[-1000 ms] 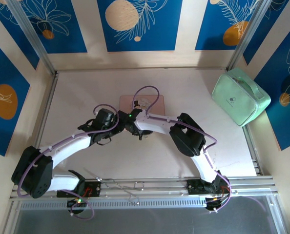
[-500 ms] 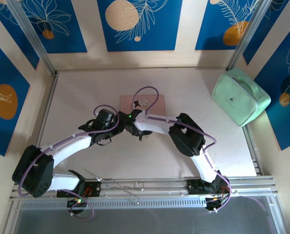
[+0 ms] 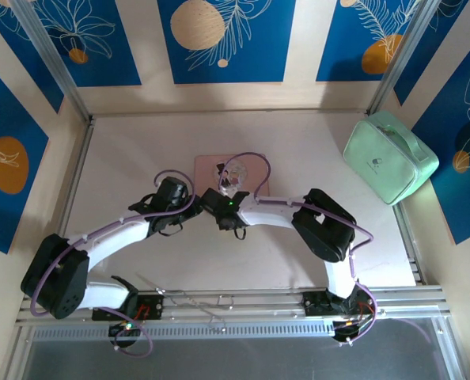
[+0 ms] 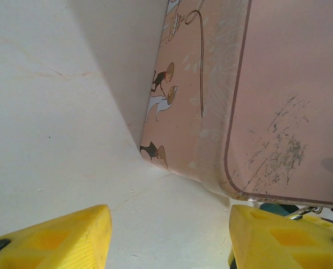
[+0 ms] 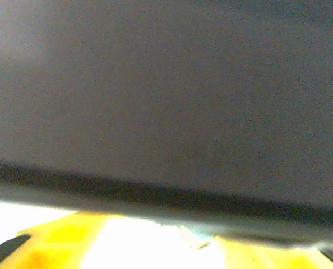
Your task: Unlock the padlock with the key
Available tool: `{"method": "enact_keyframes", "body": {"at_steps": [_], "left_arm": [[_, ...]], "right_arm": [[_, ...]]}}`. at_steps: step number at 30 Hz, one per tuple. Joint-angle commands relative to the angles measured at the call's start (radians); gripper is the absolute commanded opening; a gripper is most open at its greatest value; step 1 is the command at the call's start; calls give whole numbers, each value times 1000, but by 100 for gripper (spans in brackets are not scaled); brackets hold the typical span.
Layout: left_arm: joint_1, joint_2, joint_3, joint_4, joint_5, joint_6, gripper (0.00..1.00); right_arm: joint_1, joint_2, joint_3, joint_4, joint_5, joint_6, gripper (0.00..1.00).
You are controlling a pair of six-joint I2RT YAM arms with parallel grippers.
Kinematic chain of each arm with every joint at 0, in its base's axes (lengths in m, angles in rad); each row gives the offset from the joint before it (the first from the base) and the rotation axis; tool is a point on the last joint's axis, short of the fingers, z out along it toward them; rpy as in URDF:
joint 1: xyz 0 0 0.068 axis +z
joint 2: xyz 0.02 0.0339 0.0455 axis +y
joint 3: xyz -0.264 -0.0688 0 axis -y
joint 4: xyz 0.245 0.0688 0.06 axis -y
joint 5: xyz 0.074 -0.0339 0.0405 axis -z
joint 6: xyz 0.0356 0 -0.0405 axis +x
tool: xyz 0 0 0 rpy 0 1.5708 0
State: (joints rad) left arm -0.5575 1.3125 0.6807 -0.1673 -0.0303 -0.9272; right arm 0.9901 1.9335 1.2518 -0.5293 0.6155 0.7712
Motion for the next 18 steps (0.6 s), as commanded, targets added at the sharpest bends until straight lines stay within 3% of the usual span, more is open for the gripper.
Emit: {"method": "enact_keyframes", "body": {"at_steps": [1, 13, 16, 18], "left_arm": [[-2, -3, -1, 13, 10, -2, 57], [-2, 2, -3, 14, 15, -4, 56], [-2, 3, -3, 14, 18, -3, 55], [-2, 0, -3, 13, 19, -4, 55]], "right_arm": [[-5, -28, -9, 61, -27, -36, 42], [11, -1, 40, -25, 61, -26, 23], [11, 8, 51, -41, 73, -18, 23], [13, 3, 45, -30, 70, -23, 32]]}}
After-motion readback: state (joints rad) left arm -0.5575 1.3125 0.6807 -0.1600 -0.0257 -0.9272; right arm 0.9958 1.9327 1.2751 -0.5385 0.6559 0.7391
